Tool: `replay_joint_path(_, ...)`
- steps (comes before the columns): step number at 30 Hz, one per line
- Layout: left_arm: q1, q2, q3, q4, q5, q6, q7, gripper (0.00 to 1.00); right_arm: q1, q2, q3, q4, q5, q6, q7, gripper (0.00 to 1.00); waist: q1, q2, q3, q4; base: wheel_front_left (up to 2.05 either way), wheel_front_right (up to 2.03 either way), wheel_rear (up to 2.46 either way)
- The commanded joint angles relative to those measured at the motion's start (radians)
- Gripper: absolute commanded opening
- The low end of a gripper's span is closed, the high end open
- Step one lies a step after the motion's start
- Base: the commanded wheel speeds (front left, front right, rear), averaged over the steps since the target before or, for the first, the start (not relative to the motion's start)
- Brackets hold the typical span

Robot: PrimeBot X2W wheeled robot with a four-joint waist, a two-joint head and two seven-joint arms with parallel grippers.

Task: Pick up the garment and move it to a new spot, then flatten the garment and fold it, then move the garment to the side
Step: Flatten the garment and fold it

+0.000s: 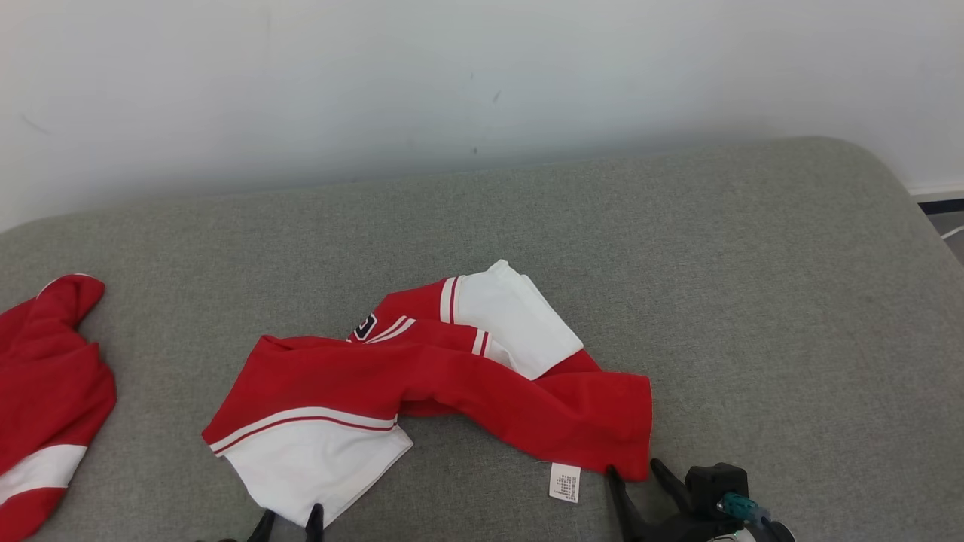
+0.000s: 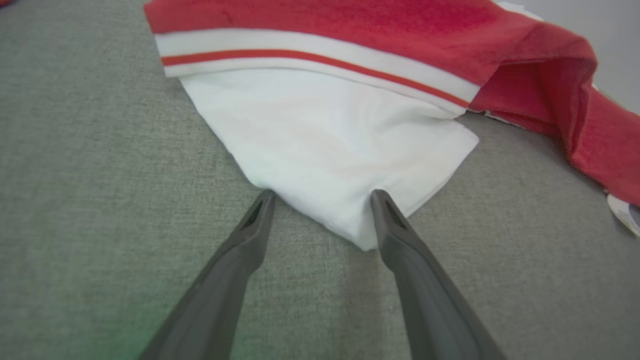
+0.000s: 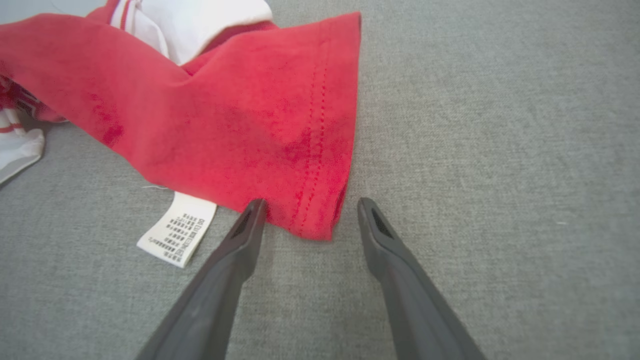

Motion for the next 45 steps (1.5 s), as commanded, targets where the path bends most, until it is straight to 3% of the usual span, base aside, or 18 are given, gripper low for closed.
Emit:
replay_joint_path(1,-0.006,0.001,-0.006,0.026,-0.004,-0.004,-0.001,0.44,-0.009,0.000,0.008,0.012,0.005,0.000,-0.005,0.37,-0.0001,-0.0001,0.001,0.000,0.00,0.00,0.00)
replay_joint_path(2,-0.012,0.001,-0.009,0.037,-0.003,-0.004,0.000,0.04,-0.013,0.000,0.013,0.020,0.008,0.001,-0.008,0.20,-0.0001,-0.0001,0.002,0.000,0.00,0.00,0.00)
replay_joint_path(3,-0.017,0.000,-0.010,0.046,-0.006,-0.004,0.001,0.00,-0.016,0.000,0.019,0.029,0.012,0.001,-0.010,0.00,-0.0001,-0.0001,0.001,0.001,0.00,0.00,0.00)
replay_joint_path(8,-0.011,0.001,-0.012,0.044,-0.006,0.002,0.001,0.00,-0.031,0.000,0.038,0.048,0.034,0.001,-0.024,0.00,-0.0001,-0.0001,-0.009,0.005,0.00,0.00,0.00)
replay_joint_path(15,0.051,0.001,0.026,-0.086,0.032,0.016,-0.001,0.00,-0.007,0.000,0.021,0.031,0.030,0.000,-0.038,0.00,-0.0001,-0.0001,-0.046,0.020,0.00,0.00,0.00)
replay_joint_path(22,0.097,0.027,0.066,-0.220,0.063,0.016,-0.001,0.00,0.034,-0.019,0.036,-0.078,0.068,0.001,-0.008,0.00,-0.0001,-0.0001,-0.065,0.011,0.00,0.00,0.00)
replay_joint_path(29,0.089,0.048,0.054,-0.286,0.082,0.009,-0.001,0.00,0.052,-0.055,0.093,-0.237,0.191,0.001,0.086,0.00,-0.0001,-0.0001,-0.062,-0.004,0.00,0.00,0.00)
replay_joint_path(37,-0.089,0.150,-0.026,-0.327,0.102,-0.012,0.055,0.00,-0.072,-0.129,0.144,-0.390,0.228,0.001,0.172,0.00,-0.0001,-0.0001,-0.012,-0.024,0.00,0.00,0.00)
replay_joint_path(45,-0.389,0.282,-0.116,-0.358,0.051,-0.015,0.156,0.00,-0.339,-0.128,0.159,-0.371,0.235,0.001,0.197,0.00,-0.0001,-0.0001,0.100,-0.039,0.00,0.00,0.00)
